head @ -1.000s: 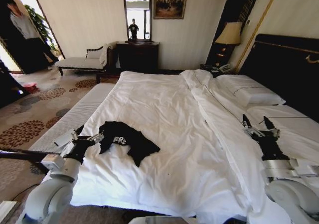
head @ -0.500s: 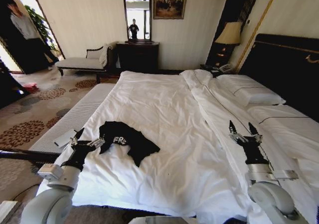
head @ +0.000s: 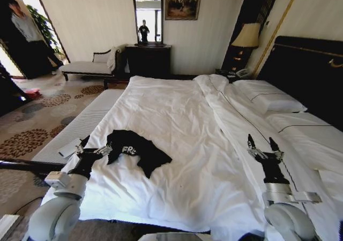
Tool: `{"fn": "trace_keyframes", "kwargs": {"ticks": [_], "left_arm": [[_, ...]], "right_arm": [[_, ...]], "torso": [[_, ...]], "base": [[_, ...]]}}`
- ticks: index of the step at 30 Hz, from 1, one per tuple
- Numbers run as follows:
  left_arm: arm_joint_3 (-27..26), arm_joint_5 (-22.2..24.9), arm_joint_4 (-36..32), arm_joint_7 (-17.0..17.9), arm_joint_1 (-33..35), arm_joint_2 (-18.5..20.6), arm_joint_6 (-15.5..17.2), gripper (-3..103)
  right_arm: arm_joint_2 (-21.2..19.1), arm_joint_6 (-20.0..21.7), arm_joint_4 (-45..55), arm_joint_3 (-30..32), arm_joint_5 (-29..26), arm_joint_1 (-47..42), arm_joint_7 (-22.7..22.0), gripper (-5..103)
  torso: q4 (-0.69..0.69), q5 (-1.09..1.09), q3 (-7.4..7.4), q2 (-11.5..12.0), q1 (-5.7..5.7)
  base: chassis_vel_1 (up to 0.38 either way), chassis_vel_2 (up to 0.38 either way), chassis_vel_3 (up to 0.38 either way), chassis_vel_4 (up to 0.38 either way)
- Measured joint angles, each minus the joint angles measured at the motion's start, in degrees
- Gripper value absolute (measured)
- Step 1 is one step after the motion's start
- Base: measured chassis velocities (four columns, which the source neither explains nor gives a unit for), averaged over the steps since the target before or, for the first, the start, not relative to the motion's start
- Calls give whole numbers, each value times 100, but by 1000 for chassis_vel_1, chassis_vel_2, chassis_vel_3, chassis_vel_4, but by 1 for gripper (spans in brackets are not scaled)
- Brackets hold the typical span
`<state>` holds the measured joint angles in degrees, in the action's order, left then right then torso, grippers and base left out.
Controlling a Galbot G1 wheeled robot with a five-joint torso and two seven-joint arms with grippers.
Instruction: Fold the clothes on the bed.
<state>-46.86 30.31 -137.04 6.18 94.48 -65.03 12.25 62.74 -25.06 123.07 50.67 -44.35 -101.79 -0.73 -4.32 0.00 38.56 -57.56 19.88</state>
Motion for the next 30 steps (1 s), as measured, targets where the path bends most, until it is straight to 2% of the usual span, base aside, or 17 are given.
{"fn": "trace_keyframes", "kwargs": {"ticks": [9, 22, 30], "left_arm": [[82, 7, 177, 11, -190, 57, 10, 100], [138, -16, 337, -2, -351, 70, 18, 100], [198, -83, 411, -26, -418, 40, 18, 100]], "right_arm": [[172, -31, -34, -37, 177, -3, -38, 100], [305, -13, -244, -187, 420, 115, -207, 100], [290, 6, -283, -188, 483, 121, -244, 100]], "torso": [[0, 0, -3, -5, -9], [1, 0, 0, 0, -1], [0, 1, -1, -1, -2]], "base": [[104, -108, -108, 97], [0, 0, 0, 0], [108, 78, -107, -92]]}}
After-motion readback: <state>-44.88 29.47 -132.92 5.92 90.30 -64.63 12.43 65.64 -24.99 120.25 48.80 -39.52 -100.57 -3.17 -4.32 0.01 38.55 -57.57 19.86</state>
